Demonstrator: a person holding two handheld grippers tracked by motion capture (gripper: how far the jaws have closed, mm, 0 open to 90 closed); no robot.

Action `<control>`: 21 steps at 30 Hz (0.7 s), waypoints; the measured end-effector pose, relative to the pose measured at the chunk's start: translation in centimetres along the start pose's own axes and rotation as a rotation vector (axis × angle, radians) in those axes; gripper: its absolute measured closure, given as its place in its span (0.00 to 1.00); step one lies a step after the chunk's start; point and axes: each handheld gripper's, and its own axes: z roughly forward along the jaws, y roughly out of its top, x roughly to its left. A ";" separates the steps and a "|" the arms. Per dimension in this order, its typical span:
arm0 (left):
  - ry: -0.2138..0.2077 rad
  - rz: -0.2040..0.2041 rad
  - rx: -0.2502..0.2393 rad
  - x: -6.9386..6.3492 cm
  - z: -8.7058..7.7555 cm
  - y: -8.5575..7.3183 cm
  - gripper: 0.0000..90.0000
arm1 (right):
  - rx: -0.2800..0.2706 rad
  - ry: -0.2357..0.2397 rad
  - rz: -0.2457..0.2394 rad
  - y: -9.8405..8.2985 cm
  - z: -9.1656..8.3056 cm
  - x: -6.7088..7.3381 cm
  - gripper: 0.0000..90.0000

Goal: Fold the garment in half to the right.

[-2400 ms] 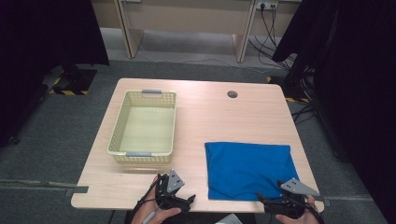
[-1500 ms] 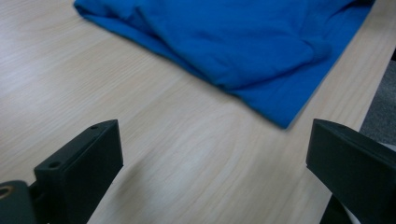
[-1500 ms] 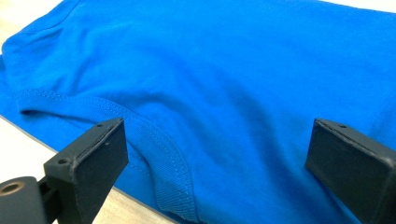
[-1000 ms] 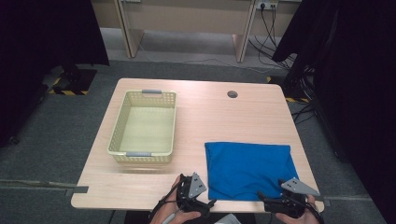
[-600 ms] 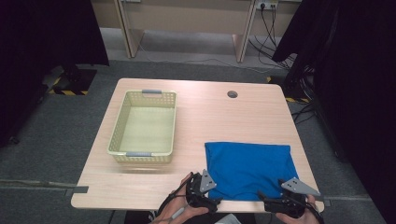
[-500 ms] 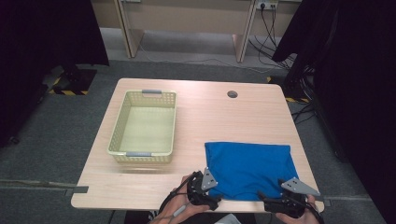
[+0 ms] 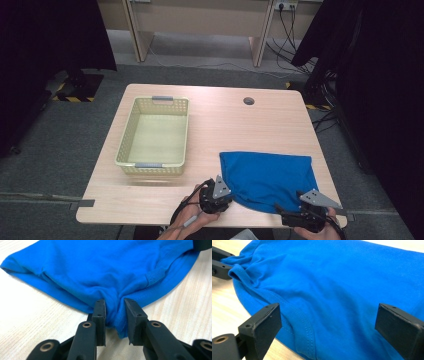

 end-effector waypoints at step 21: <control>-0.038 0.021 0.002 -0.2 -0.1 -0.1 0.80 | 0.013 0.022 -0.045 3.1 2.4 0.0 0.08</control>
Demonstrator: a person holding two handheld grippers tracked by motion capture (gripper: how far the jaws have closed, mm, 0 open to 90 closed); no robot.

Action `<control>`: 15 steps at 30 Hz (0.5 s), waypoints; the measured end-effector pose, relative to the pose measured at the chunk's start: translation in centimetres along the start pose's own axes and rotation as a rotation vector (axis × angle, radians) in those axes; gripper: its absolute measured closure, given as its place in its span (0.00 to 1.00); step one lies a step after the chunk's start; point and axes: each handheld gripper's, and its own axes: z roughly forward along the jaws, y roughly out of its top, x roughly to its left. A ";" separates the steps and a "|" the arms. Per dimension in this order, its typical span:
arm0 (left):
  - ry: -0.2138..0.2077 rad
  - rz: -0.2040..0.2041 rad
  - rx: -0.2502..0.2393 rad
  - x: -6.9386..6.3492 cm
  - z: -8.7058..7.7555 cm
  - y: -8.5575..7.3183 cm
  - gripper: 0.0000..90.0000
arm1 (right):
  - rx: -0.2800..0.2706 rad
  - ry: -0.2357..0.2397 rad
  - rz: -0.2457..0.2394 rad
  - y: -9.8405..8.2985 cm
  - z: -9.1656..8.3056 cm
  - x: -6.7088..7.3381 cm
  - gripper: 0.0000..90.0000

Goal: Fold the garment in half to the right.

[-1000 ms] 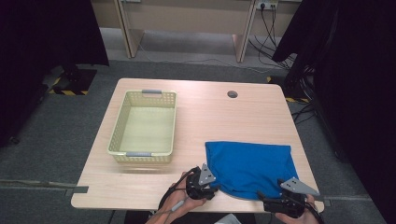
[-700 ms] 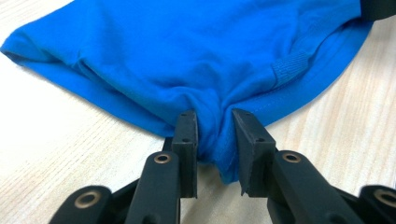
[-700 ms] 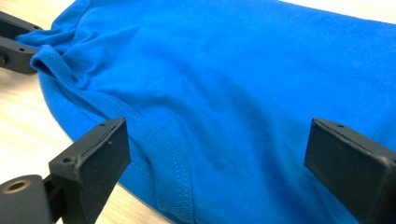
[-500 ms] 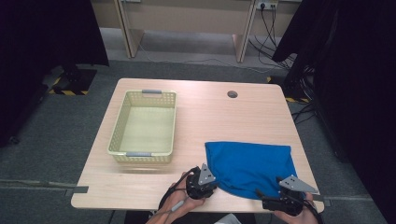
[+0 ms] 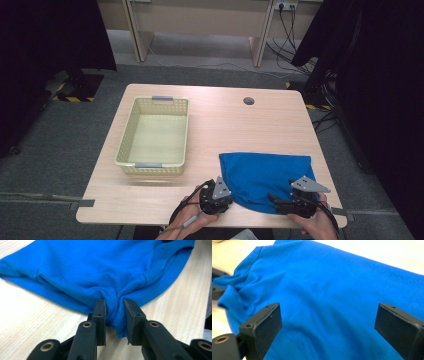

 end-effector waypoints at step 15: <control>-0.003 0.006 -0.001 -0.5 -0.2 -0.2 0.81 | 0.007 0.042 -0.033 3.9 2.6 0.4 0.08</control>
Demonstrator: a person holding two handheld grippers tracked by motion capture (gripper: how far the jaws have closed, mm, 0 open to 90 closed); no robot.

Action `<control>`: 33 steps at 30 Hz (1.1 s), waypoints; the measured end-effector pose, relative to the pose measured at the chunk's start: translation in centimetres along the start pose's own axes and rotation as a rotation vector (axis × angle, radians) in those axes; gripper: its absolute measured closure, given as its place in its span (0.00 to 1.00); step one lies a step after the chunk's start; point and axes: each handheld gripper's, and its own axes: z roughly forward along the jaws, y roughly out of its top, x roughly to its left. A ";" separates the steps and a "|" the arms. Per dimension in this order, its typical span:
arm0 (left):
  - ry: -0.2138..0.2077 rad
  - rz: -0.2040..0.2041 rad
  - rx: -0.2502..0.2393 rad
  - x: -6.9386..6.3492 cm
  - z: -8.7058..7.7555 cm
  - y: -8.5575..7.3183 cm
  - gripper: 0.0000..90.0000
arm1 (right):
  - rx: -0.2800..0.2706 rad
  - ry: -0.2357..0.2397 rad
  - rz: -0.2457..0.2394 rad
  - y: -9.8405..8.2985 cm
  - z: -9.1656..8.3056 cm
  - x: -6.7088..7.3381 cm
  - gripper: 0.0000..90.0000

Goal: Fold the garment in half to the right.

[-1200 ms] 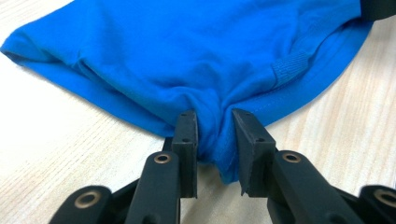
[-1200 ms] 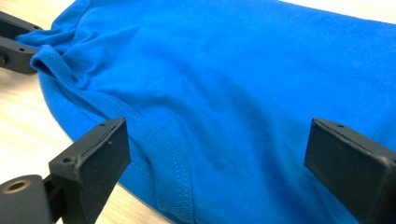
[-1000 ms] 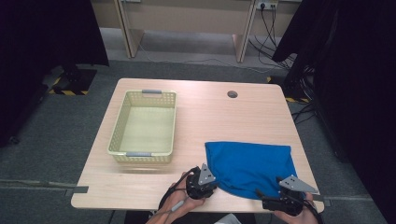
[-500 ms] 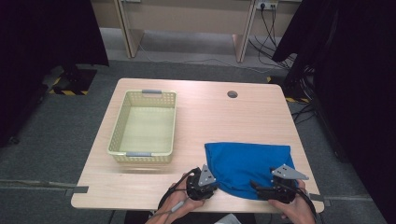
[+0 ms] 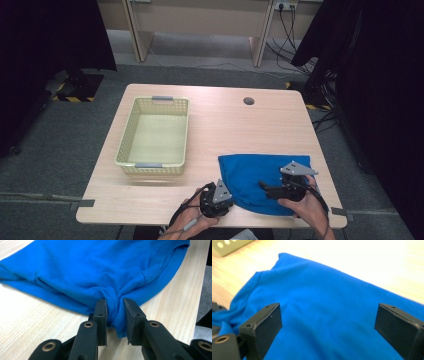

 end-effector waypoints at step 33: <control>0.007 0.008 -0.023 -0.6 -0.6 -0.8 0.81 | 0.010 0.137 -0.130 6.3 7.0 4.0 0.29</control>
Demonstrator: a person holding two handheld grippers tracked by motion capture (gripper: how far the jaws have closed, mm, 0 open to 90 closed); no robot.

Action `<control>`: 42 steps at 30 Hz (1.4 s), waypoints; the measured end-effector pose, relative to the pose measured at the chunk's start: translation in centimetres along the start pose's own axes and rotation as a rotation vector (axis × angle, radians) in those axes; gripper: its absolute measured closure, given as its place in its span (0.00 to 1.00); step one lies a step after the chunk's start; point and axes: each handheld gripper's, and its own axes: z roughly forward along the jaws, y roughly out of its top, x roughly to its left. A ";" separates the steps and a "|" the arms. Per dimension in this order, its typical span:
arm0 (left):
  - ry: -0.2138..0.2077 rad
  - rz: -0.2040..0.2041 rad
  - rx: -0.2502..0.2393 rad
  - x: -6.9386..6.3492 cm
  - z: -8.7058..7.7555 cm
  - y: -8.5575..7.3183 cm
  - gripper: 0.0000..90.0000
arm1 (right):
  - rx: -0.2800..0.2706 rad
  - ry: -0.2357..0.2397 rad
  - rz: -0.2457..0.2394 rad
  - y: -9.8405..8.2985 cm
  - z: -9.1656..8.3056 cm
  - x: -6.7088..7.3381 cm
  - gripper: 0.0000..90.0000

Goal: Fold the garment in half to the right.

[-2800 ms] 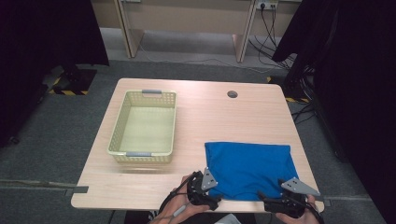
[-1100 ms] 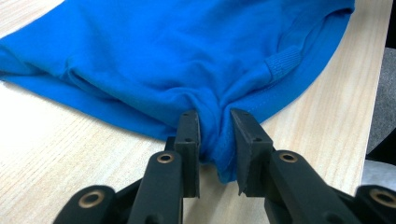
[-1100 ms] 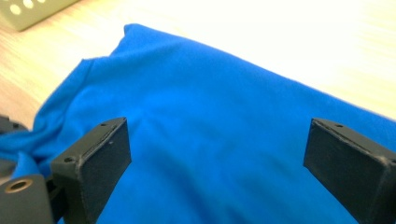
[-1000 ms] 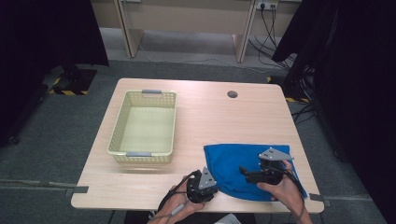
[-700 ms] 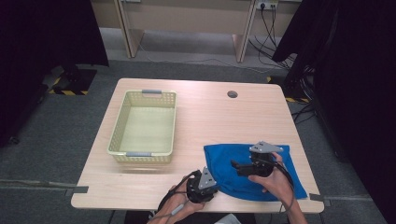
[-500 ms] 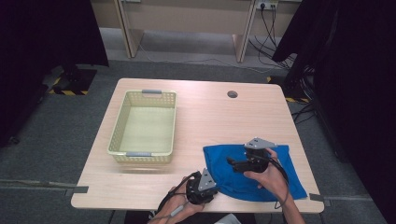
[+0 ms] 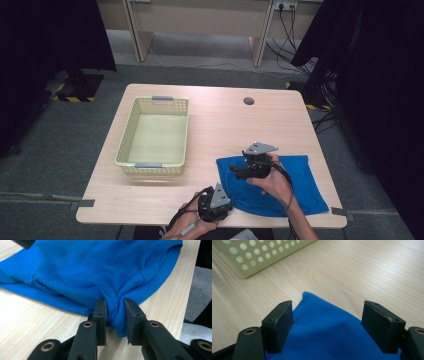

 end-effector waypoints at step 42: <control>-0.021 -0.025 0.016 0.7 0.0 1.2 0.82 | 0.084 0.093 -0.005 1.5 4.6 -1.0 0.85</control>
